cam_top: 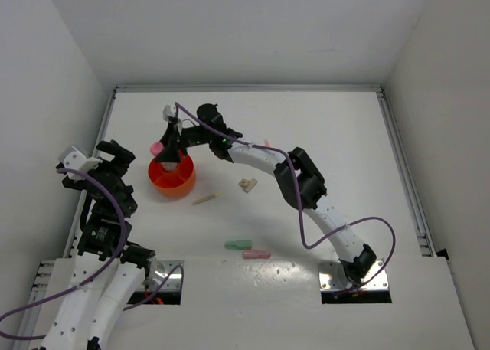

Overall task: Sort the stationery into containers
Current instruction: Place the stationery in the storage box, then pick up the stationery from the center of the board.

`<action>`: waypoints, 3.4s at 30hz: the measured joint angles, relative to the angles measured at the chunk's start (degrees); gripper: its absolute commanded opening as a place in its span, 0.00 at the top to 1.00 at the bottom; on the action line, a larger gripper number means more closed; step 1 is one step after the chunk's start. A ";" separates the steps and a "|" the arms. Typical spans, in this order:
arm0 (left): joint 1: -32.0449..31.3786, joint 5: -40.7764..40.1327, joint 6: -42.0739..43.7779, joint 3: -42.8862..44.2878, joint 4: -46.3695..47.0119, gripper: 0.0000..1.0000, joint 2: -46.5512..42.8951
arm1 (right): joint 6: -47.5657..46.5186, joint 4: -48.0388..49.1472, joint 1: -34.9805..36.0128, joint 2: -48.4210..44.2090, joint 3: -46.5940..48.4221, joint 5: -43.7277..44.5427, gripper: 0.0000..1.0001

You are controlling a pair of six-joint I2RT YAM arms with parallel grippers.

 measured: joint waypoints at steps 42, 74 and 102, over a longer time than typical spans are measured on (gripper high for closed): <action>0.00 -0.02 0.15 0.00 0.02 0.10 0.00 | -1.29 -2.43 -0.24 -0.04 -2.60 0.00 0.47; 0.00 41.38 8.11 1.33 4.46 0.04 10.56 | -15.65 -74.42 -20.09 -40.35 -40.22 54.49 0.32; 0.00 48.46 8.13 1.42 4.44 0.04 10.91 | -4.59 -68.02 -25.49 -41.92 -52.06 52.24 0.46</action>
